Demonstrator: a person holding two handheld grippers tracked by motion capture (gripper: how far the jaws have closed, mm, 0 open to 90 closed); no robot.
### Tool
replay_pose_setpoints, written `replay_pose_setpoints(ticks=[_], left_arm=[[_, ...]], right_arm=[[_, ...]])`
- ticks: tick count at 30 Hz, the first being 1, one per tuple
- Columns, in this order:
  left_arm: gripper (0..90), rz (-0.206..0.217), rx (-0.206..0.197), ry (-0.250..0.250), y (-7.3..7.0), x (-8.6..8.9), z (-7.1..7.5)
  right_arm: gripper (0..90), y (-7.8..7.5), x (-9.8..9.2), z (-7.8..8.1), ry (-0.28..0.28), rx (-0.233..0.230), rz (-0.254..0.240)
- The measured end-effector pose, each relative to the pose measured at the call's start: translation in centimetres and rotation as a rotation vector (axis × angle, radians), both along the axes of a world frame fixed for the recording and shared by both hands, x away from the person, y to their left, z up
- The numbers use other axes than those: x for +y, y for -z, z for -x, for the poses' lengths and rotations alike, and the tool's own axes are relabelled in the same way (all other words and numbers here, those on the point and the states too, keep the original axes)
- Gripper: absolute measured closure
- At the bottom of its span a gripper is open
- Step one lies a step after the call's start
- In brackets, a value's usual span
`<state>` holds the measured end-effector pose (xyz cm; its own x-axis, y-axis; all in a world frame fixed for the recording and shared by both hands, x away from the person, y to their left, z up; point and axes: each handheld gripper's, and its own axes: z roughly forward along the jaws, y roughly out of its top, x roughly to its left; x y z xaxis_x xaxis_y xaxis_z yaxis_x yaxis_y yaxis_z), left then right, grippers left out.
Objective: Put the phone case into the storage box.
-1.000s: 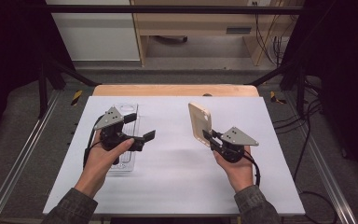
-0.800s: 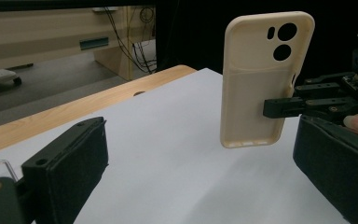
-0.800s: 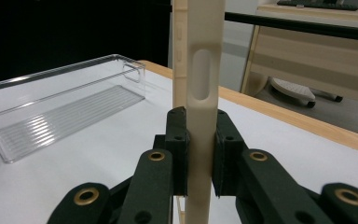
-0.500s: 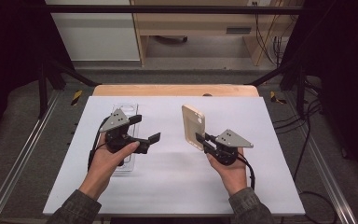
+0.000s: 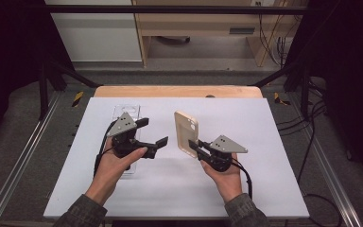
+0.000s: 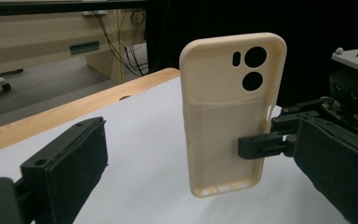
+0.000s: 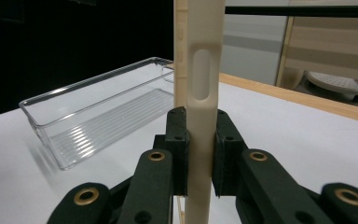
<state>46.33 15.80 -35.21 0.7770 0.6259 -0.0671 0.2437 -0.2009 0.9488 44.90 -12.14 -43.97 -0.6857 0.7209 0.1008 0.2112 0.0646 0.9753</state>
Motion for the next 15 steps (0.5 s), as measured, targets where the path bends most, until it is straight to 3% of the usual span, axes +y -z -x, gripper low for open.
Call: replay_pose_setpoints(ticks=[15], left_arm=[[2.3, 0.028, -0.017, -0.016, 0.3, -1.1, 0.7]], right_arm=[[79.6, 0.8, 2.1, 0.7, -0.044, 0.028, -0.029]])
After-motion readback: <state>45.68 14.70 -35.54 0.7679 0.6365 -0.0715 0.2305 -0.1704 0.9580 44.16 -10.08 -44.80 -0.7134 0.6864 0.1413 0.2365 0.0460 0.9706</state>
